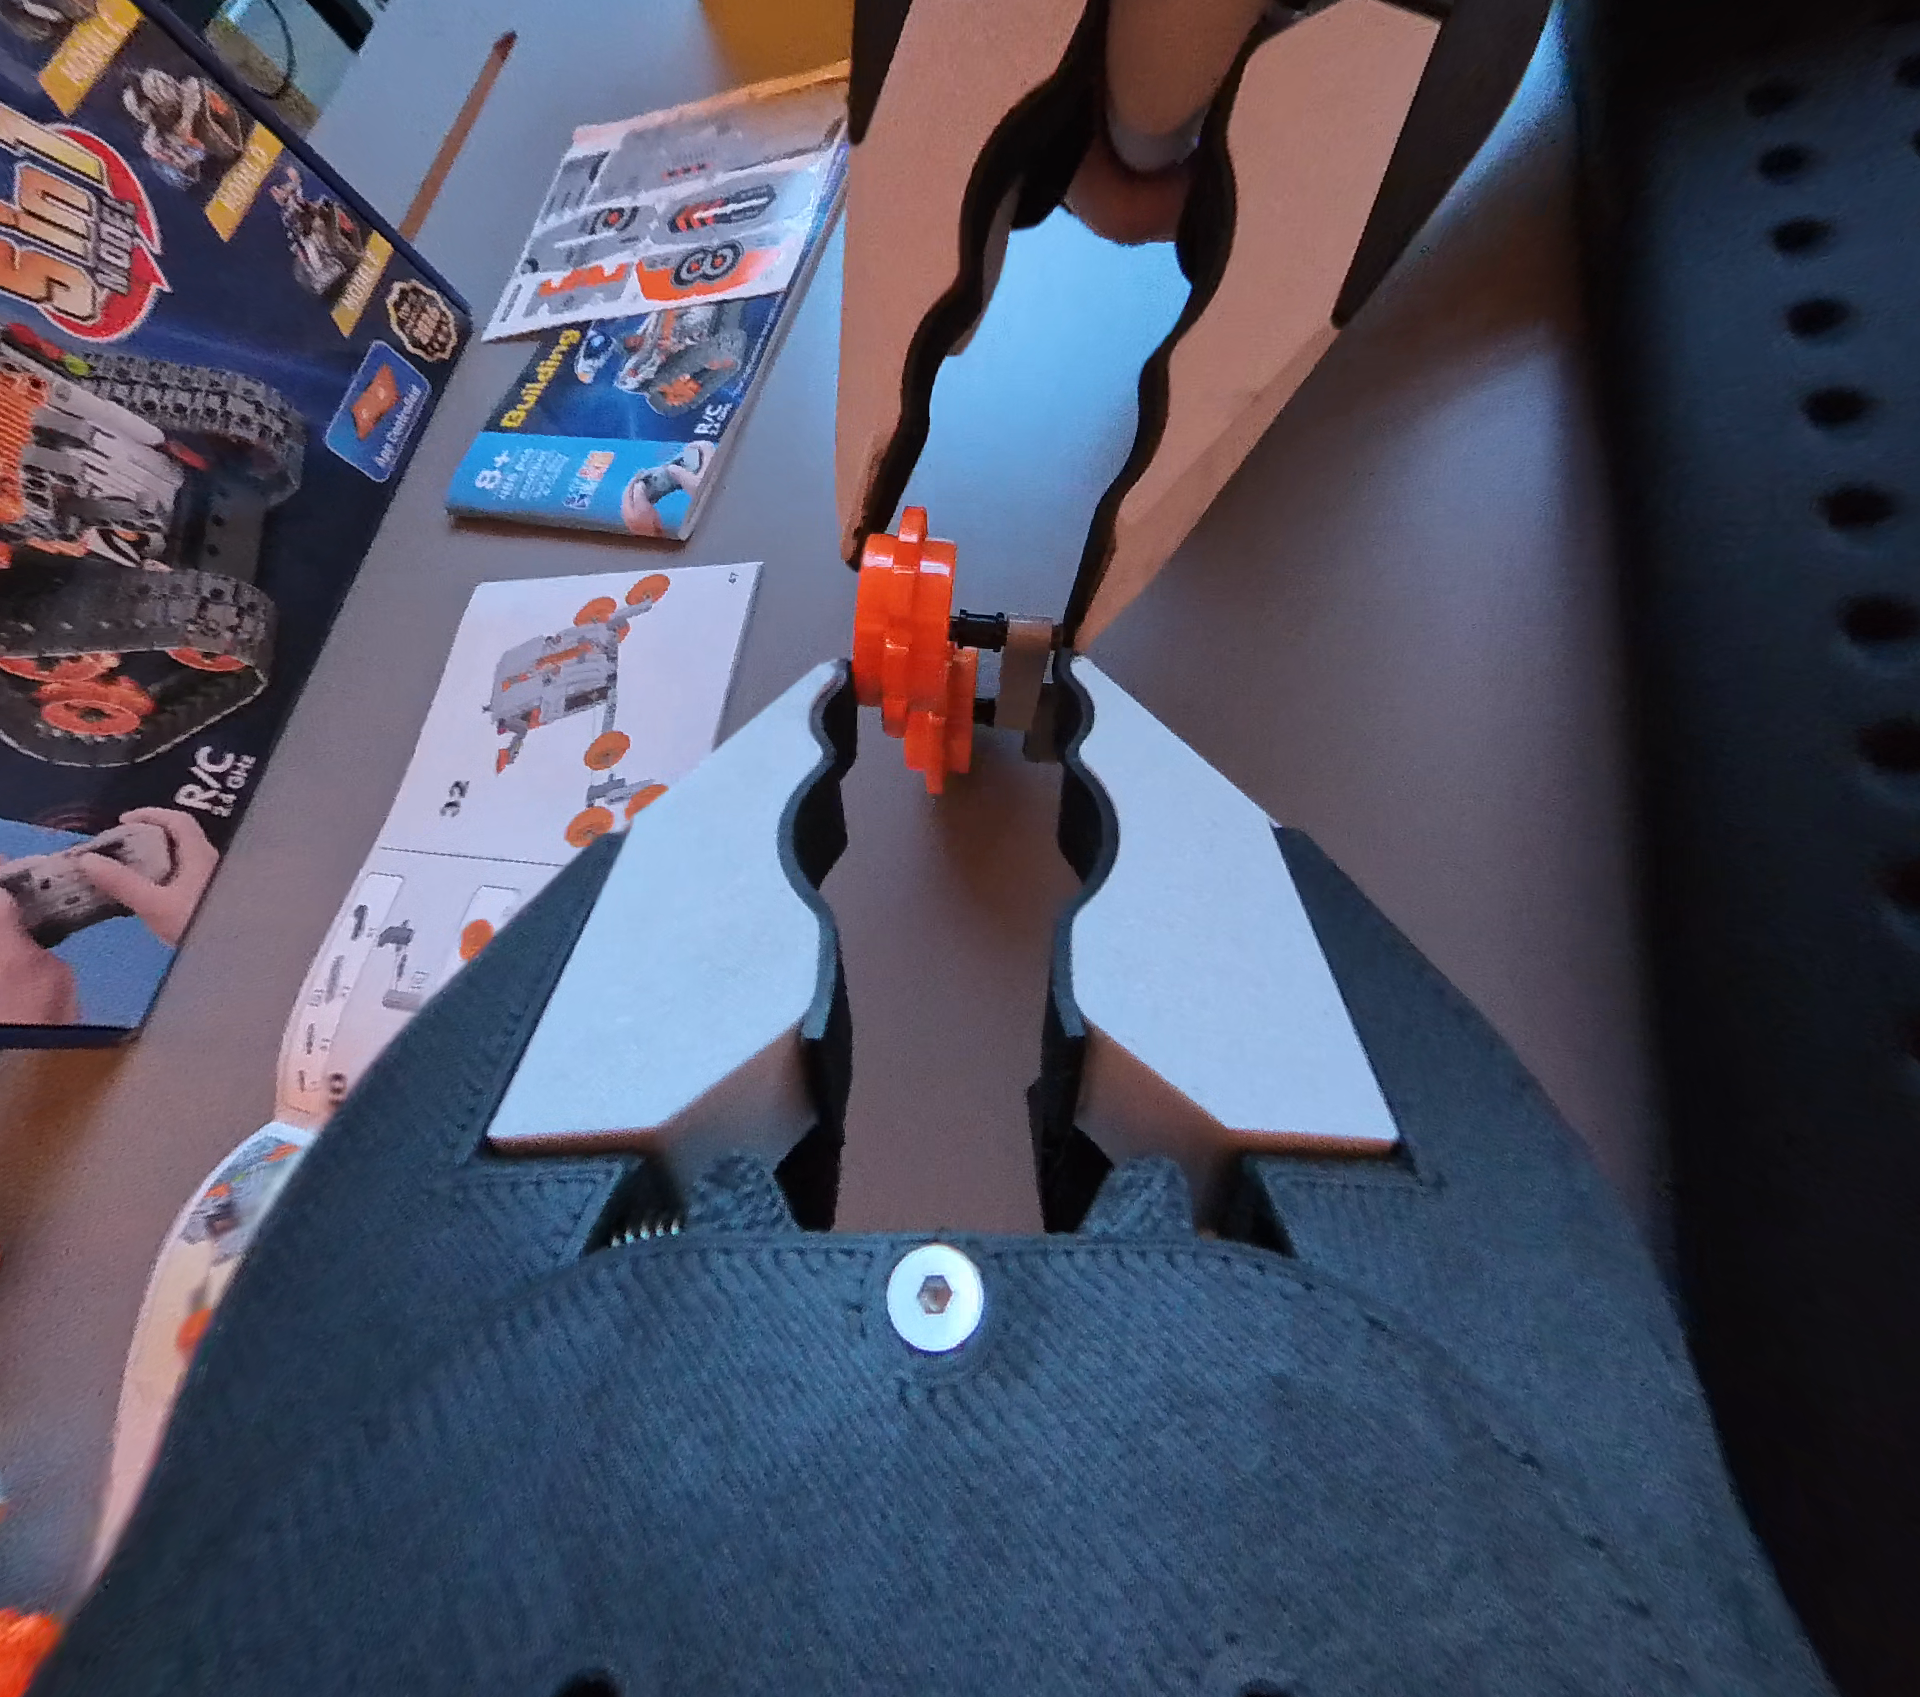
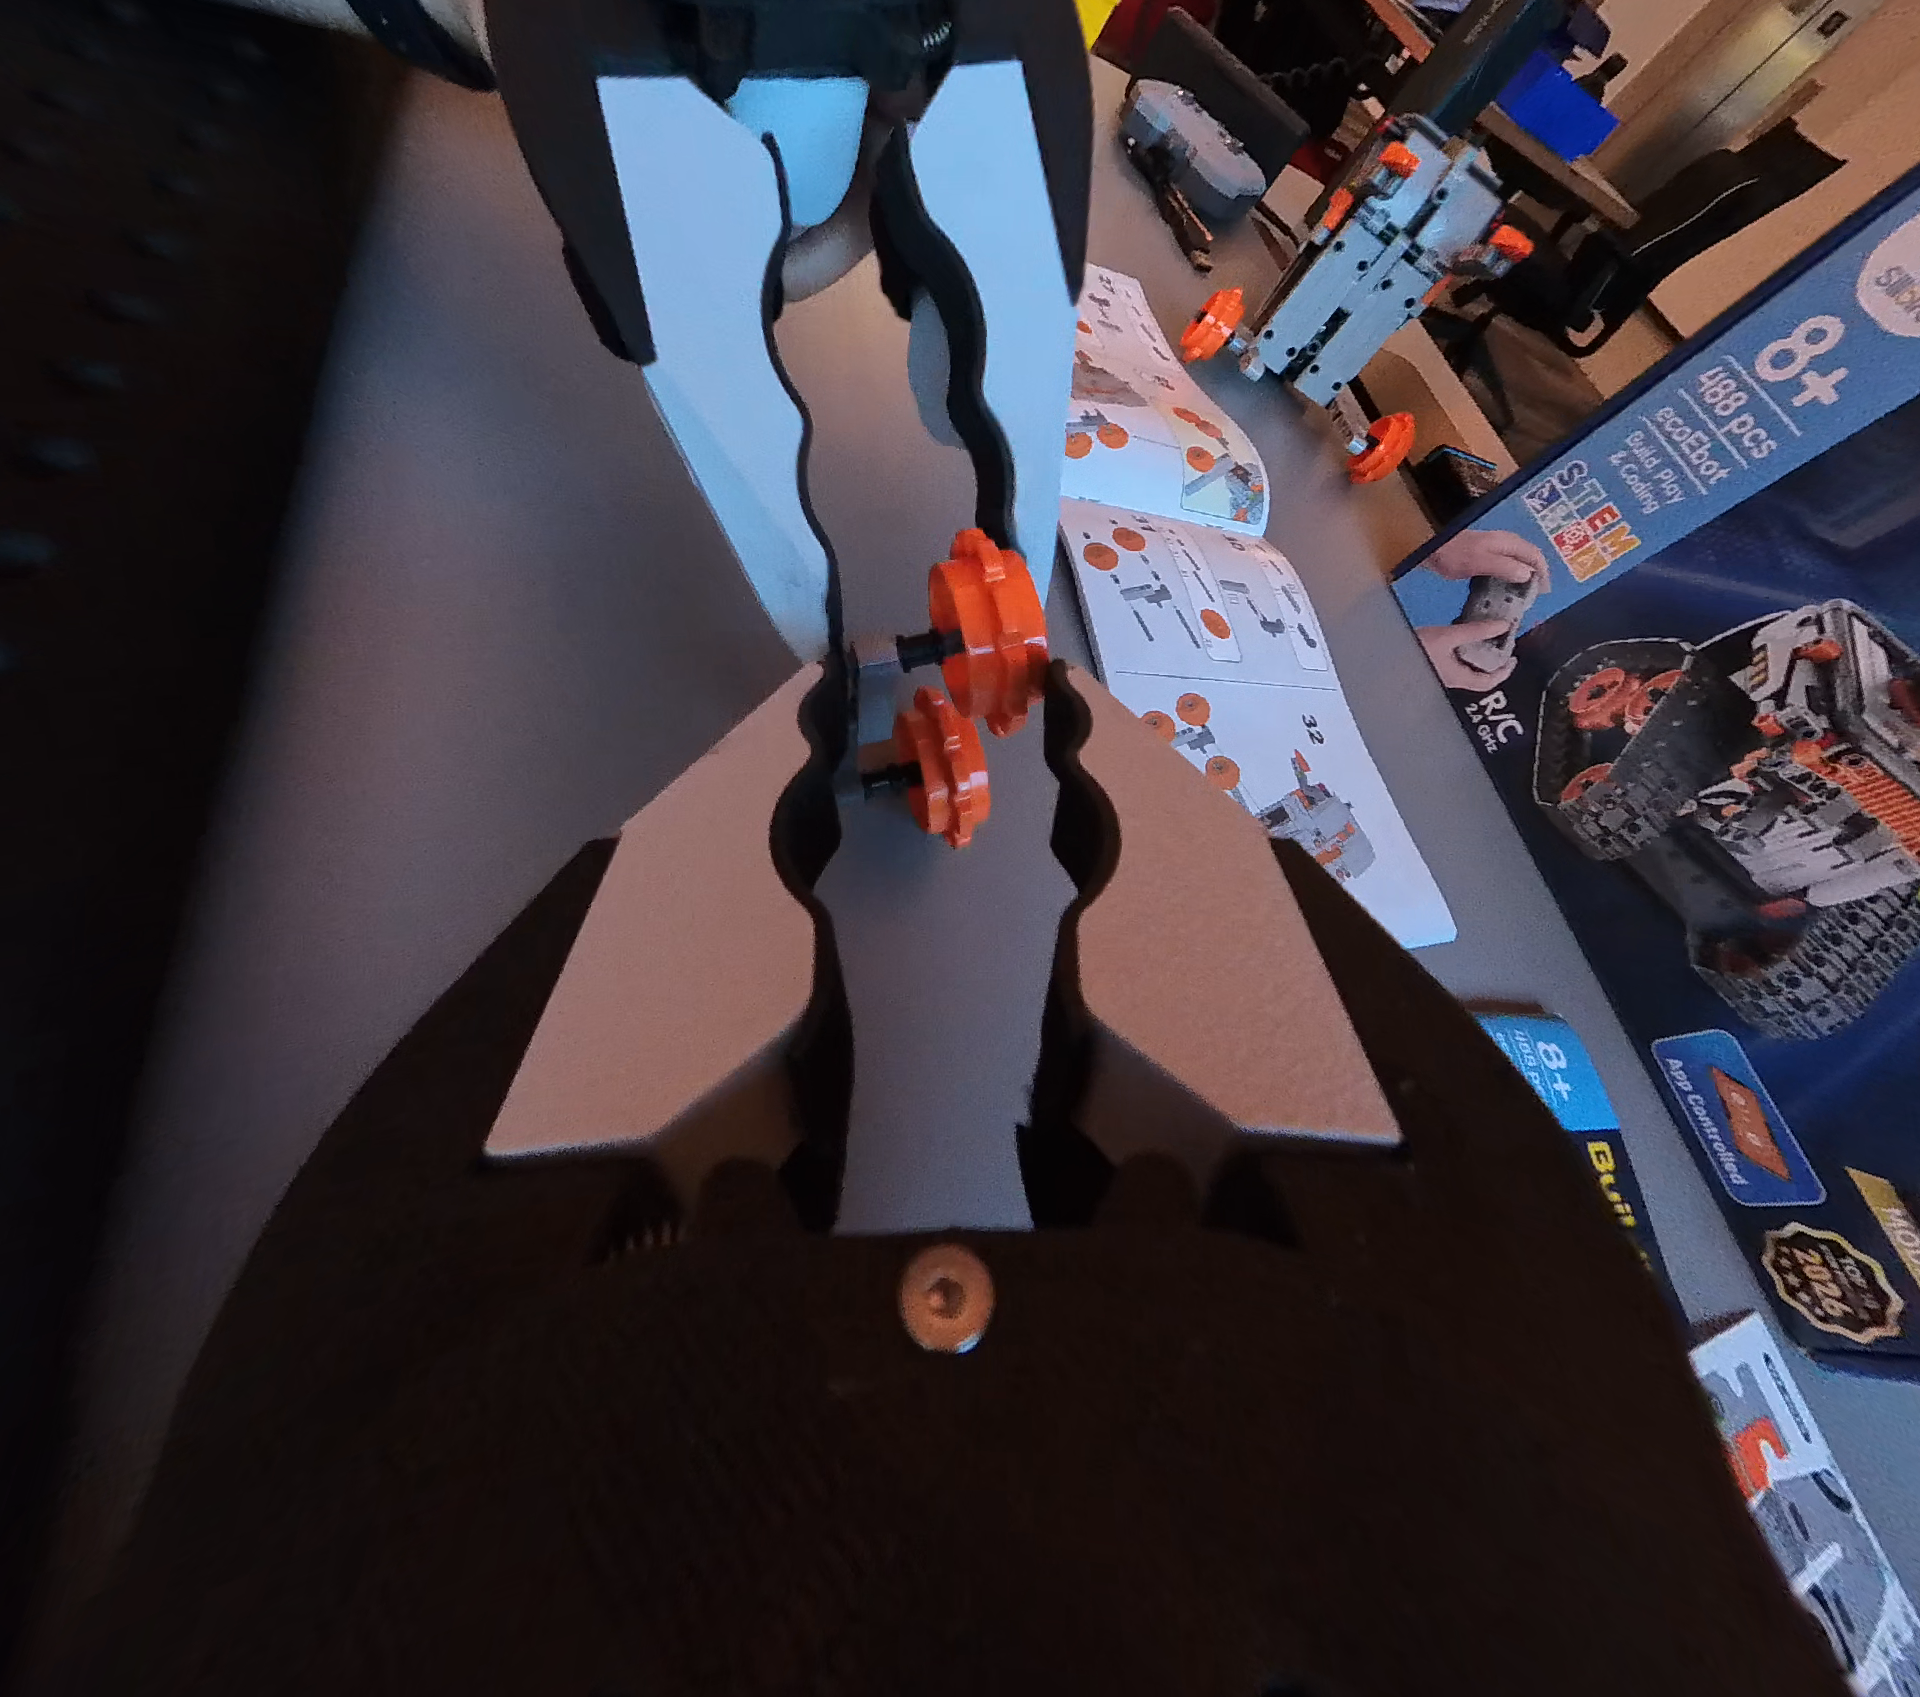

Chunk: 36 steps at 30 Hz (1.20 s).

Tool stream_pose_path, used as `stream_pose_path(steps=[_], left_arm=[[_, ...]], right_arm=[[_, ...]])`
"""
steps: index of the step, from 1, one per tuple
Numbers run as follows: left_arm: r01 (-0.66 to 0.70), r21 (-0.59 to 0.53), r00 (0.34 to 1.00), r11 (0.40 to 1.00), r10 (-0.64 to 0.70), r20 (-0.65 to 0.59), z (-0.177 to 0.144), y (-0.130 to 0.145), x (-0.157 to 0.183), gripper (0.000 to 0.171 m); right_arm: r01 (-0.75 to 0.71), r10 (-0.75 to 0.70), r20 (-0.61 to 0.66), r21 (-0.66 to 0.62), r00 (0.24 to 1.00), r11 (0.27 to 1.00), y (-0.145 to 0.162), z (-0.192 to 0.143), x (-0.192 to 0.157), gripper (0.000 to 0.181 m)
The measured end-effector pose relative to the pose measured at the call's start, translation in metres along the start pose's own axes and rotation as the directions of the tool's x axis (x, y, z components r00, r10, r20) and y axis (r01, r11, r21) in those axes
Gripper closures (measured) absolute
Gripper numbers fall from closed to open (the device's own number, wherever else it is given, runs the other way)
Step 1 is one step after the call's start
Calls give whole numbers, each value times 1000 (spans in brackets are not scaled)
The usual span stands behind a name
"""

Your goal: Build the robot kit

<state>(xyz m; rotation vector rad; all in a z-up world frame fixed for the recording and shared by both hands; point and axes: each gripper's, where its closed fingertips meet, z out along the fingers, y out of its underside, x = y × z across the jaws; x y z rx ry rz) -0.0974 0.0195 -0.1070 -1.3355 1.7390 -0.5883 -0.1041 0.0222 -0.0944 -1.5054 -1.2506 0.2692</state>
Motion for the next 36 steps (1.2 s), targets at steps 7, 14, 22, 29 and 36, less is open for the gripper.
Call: stream_pose_path(steps=[7, 14, 22, 29, 36], left_arm=[[-2, 43, 1000, 999, 1, 28, 1, -6, -4, 137], [-169, 33, 981, 985, 165, 100, -2, -7, -1, 138], [-218, 22, 973, 976, 216, 88, -4, -5, 3, 140], [-321, 25, 930, 947, 311, 195, -7, -7, -2, 138], [-299, 17, 931, 954, 288, 223, -9, -8, -8, 127]], right_arm=[[-46, 47, -23, 44, 999, 998, -1, -4, 5, 145], [100, -94, -92, 56, 991, 993, -5, -5, 0, 145], [199, -195, -107, 35, 975, 979, -6, -4, -5, 145], [108, -103, -82, 48, 991, 993, -7, -2, -2, 145], [35, -25, -112, 86, 993, 996, -15, -6, 7, 145]])
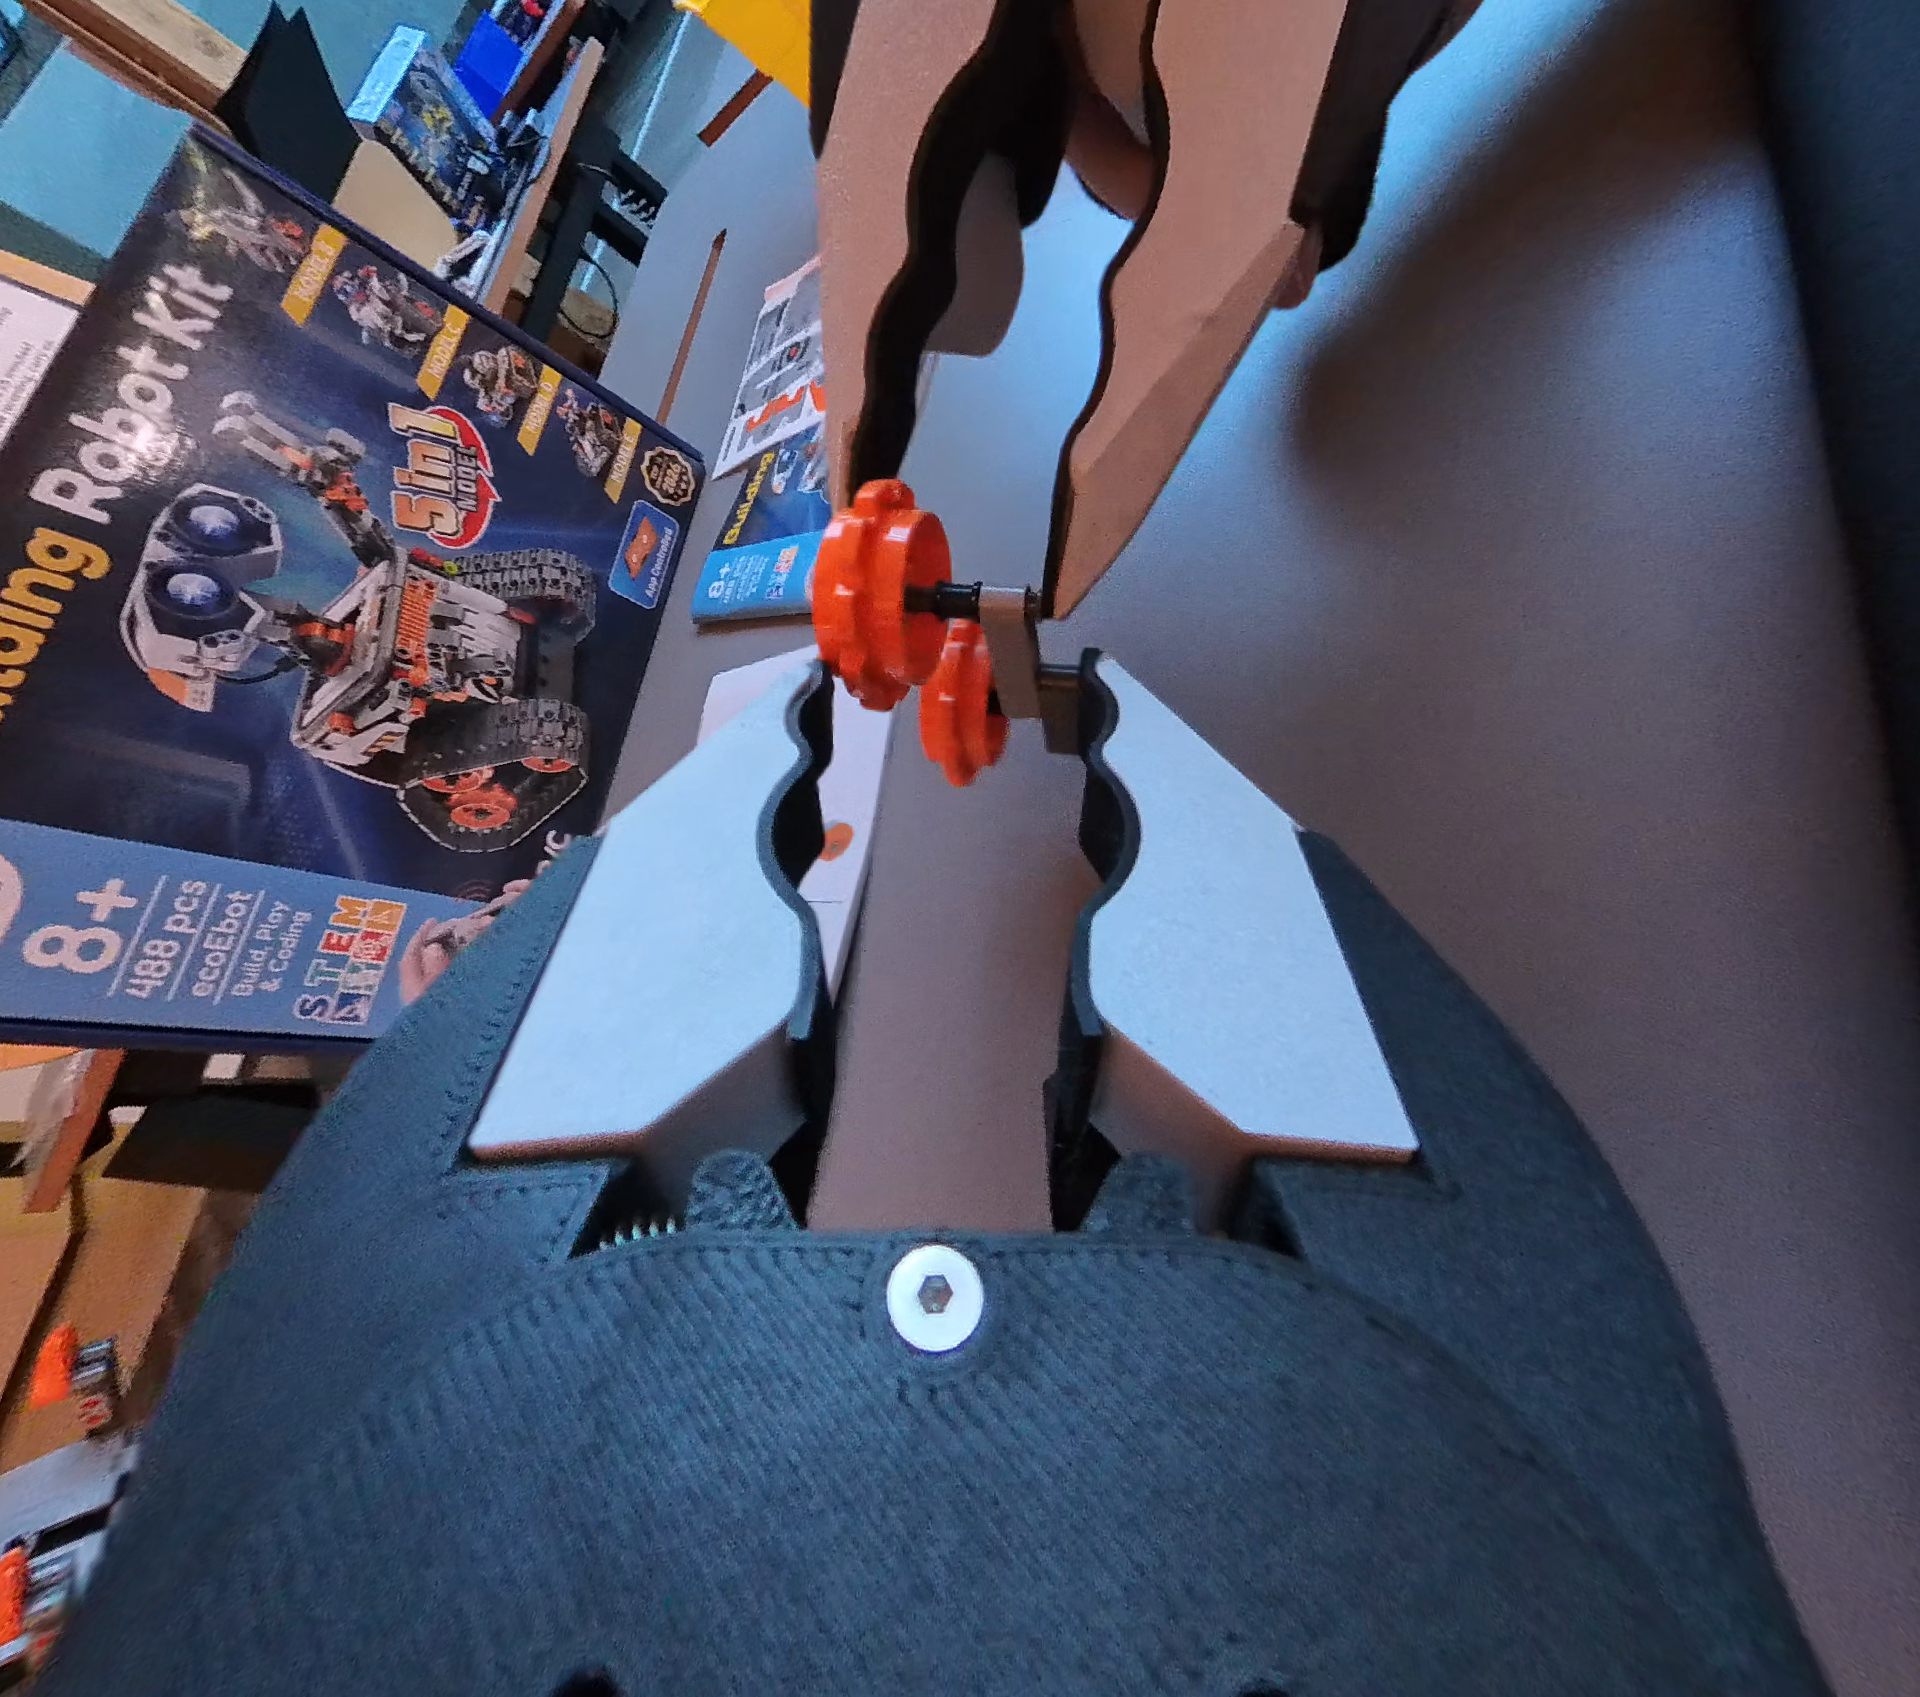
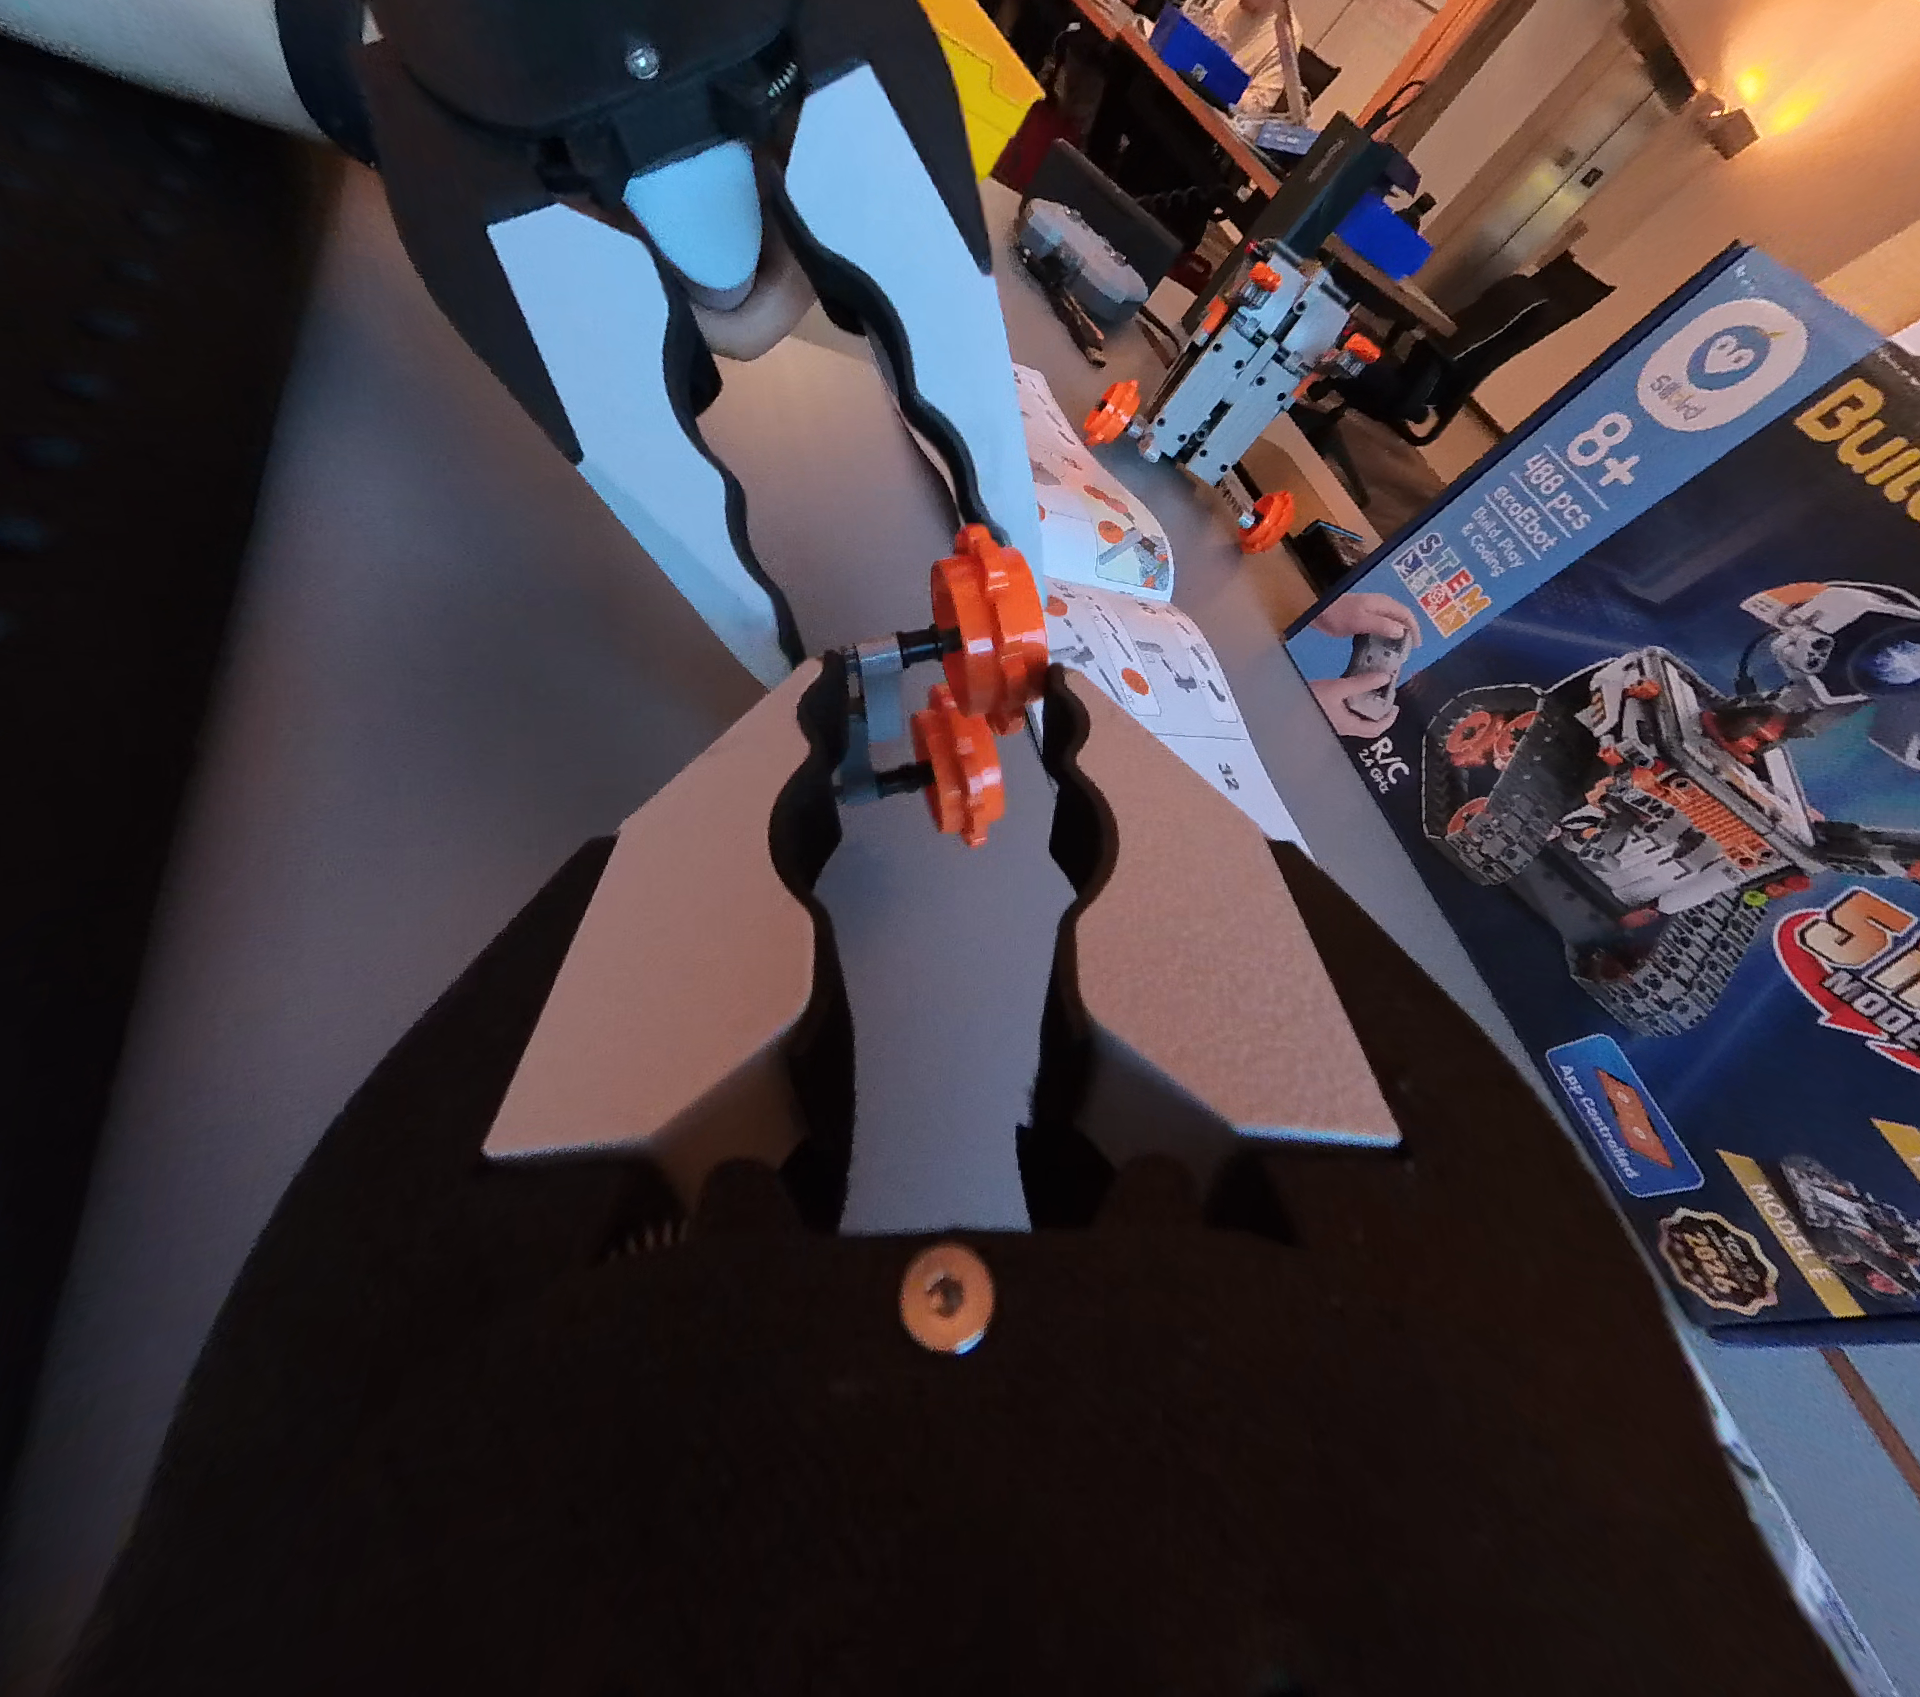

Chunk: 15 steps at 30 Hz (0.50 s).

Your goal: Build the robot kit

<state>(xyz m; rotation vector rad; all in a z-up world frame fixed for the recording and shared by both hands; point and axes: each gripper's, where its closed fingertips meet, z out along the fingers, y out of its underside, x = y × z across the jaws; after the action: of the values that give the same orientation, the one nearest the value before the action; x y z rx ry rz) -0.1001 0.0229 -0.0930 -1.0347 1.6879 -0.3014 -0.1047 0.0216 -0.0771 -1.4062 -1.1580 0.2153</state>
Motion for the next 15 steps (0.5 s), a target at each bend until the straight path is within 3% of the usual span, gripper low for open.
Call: stream_pose_path(steps=[3, 4, 8, 15], left_arm=[[-24, -3, 999, 1000, 24, 44, 0, -4, -3, 127], [-27, -5, 998, 1000, 27, 60, -1, -5, -6, 134], [25, 1, 999, 1000, -25, 23, -2, -4, -4, 136], [96, 1, 995, 995, -96, -41, 0, 1, -1, 137]], right_arm=[[-28, 28, 4, 10, 1000, 1000, -2, -1, 1, 145], [-39, 39, 21, 11, 999, 999, -2, 0, -1, 145], [-84, 82, 52, 23, 995, 996, -1, 0, -2, 145], [-32, 32, 57, 6, 998, 999, 3, 2, -6, 138]])
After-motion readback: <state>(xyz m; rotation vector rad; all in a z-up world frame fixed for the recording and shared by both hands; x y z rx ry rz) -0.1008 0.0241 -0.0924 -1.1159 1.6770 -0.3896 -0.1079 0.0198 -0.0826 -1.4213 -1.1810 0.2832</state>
